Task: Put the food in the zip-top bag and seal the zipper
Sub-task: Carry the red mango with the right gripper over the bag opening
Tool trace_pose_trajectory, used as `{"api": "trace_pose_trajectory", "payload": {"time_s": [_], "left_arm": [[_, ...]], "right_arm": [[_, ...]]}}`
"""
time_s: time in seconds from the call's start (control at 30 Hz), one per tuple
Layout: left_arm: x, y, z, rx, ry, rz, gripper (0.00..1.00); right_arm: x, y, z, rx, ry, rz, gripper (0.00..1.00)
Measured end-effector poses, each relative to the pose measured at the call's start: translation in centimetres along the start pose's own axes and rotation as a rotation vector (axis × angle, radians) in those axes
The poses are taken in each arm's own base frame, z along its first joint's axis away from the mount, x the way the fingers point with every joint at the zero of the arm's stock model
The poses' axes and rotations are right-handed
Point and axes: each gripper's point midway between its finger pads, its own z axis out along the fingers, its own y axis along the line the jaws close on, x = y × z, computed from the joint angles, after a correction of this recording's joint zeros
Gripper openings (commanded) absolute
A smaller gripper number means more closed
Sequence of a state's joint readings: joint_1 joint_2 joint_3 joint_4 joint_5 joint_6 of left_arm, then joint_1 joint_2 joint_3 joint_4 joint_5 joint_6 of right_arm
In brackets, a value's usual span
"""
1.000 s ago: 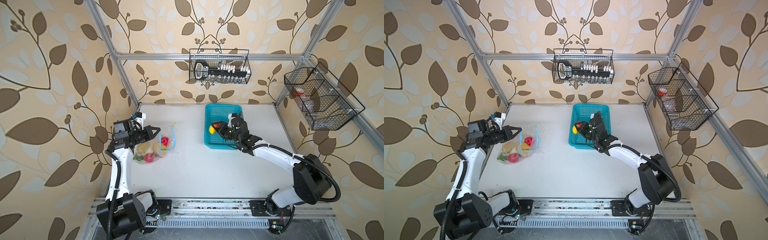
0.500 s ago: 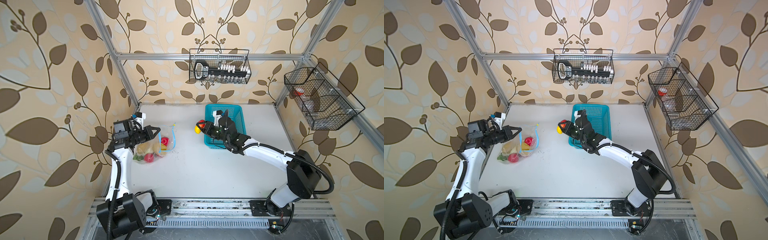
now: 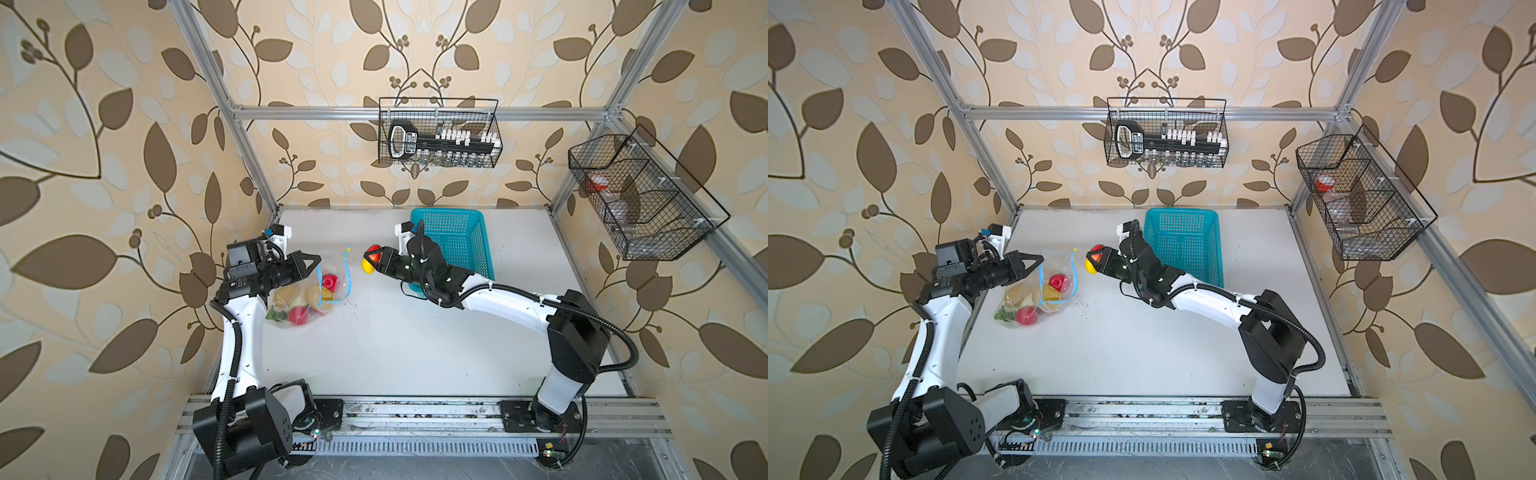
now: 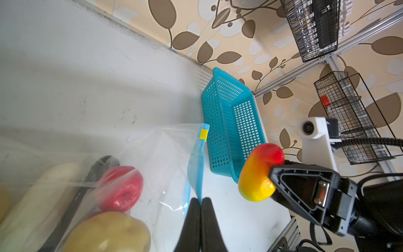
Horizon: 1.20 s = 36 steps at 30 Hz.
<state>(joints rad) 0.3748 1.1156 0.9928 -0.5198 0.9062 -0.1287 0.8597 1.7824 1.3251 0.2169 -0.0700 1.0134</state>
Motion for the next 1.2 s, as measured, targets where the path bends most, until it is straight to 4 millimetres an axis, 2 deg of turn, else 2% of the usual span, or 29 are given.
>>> {"api": "trace_pose_trajectory", "payload": {"time_s": [0.23, 0.47, 0.83, 0.97, 1.2], "left_arm": [[0.0, 0.0, 0.0, 0.000, 0.000, 0.002, 0.00], [0.0, 0.0, 0.0, 0.000, 0.000, 0.004, 0.00], [0.0, -0.1, 0.0, 0.008, 0.001, 0.003, 0.00], [0.0, -0.2, 0.0, 0.009, 0.002, 0.002, 0.00], [0.1, -0.4, -0.2, 0.010, 0.000, 0.002, 0.00]], "right_arm": [[1.1, 2.2, 0.7, -0.029, 0.021, -0.036, 0.35], [2.6, 2.5, 2.2, -0.015, 0.056, -0.066, 0.35], [4.6, 5.4, 4.4, -0.014, 0.099, -0.136, 0.35], [5.3, 5.0, 5.3, 0.011, 0.114, -0.144, 0.35], [5.9, 3.2, 6.6, 0.082, 0.125, -0.153, 0.34]]}}
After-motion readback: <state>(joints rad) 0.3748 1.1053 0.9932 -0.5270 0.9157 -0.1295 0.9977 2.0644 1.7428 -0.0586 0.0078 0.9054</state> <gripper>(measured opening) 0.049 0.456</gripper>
